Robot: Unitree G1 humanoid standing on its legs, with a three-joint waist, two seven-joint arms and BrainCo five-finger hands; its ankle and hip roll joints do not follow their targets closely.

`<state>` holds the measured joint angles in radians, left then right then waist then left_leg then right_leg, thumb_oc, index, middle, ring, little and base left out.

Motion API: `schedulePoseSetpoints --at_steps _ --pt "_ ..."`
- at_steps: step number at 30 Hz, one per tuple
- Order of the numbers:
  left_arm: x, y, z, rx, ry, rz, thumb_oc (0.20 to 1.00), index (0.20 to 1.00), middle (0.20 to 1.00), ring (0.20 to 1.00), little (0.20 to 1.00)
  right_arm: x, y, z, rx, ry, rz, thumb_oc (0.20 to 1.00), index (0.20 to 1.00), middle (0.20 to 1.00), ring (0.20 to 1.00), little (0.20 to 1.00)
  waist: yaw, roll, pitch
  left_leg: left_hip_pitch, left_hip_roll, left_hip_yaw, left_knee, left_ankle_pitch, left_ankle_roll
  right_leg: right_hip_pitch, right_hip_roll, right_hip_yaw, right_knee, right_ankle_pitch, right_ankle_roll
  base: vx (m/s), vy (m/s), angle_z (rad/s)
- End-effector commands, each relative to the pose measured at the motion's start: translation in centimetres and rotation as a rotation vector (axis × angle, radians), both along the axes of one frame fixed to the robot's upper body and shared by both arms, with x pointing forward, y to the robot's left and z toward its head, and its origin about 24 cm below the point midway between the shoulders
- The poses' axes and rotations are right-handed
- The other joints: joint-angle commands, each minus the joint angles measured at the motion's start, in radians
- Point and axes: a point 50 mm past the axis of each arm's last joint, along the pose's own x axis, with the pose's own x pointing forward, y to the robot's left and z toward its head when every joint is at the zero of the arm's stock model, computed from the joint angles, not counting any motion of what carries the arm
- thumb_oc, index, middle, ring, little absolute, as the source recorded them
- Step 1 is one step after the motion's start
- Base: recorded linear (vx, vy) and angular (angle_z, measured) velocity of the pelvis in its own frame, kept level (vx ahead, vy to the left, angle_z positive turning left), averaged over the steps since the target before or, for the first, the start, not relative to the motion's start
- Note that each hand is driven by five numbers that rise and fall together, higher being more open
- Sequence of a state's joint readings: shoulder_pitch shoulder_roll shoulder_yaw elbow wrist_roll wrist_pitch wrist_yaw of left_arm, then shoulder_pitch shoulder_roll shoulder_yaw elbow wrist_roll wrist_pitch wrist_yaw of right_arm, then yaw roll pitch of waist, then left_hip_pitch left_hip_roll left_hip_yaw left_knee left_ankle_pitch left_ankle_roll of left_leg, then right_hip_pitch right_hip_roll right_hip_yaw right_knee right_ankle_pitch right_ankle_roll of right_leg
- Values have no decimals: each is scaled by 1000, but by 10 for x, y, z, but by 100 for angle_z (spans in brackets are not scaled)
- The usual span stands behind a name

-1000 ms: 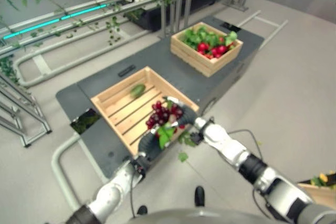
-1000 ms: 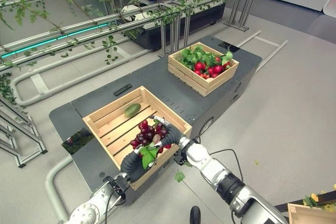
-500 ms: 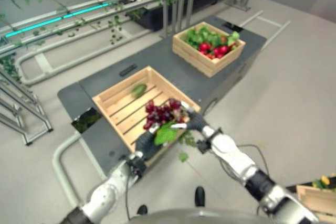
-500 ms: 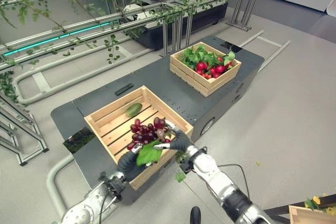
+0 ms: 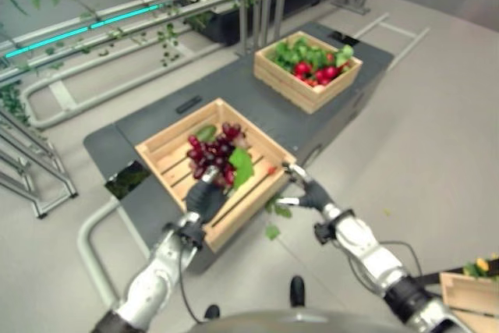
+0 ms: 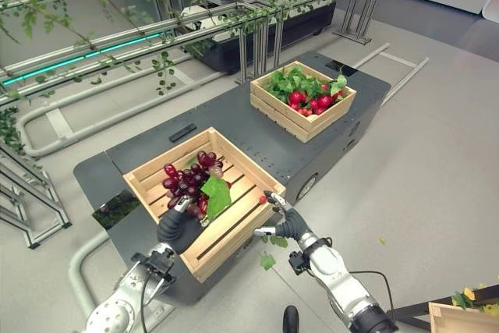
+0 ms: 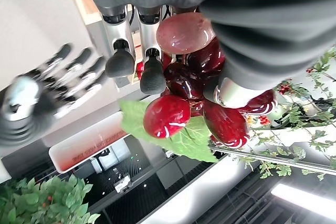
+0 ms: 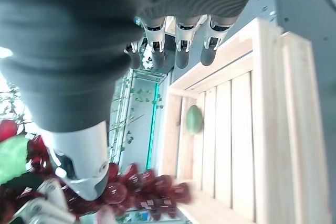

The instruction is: Pick up the fruits from the basket on one side to the basket on the other side

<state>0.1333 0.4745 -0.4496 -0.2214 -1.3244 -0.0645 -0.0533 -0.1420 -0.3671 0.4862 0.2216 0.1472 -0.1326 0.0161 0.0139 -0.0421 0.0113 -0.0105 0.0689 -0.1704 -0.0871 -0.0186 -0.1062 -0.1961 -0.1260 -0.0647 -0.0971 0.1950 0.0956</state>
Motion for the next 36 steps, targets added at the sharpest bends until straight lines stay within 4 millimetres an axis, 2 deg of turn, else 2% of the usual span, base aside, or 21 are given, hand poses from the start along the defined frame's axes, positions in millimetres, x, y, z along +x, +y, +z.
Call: schedulePoseSetpoints --at_steps 1,12,21,32,36 --pt "13 -16 51 -61 -275 -71 200 200 200 200 200 20 25 32 40 -145 68 1000 1000 1000 1000 1000 4 -11 -1 -31 -66 -42 0 -26 61 116 27 -11 10 -175 39 0 0 0" --pt "9 -34 62 -125 -306 -154 200 200 200 200 200 28 50 34 13 -162 131 1000 1000 1000 1000 1000 12 -8 -1 -31 -69 -47 0 -29 63 119 26 -15 10 -176 37 0 0 0" --pt "-1 -70 64 -214 -275 -329 200 200 200 200 200 36 77 58 55 -229 195 1000 1000 1000 1000 1000 17 -8 13 -36 -73 -50 1 -27 66 113 22 -12 10 -173 37 0 0 0" --pt "-13 -95 66 -268 -245 -470 200 200 200 200 200 35 99 58 74 -203 258 1000 1000 1000 1000 1000 19 -4 20 -39 -76 -53 1 -27 67 110 20 -11 10 -172 38 0 0 0" --pt "-17 -103 67 -287 -237 -506 200 200 200 200 200 32 115 63 90 -205 316 1000 1000 1000 1000 1000 23 -1 24 -42 -78 -53 2 -27 68 107 20 -9 10 -171 38 0 0 0"
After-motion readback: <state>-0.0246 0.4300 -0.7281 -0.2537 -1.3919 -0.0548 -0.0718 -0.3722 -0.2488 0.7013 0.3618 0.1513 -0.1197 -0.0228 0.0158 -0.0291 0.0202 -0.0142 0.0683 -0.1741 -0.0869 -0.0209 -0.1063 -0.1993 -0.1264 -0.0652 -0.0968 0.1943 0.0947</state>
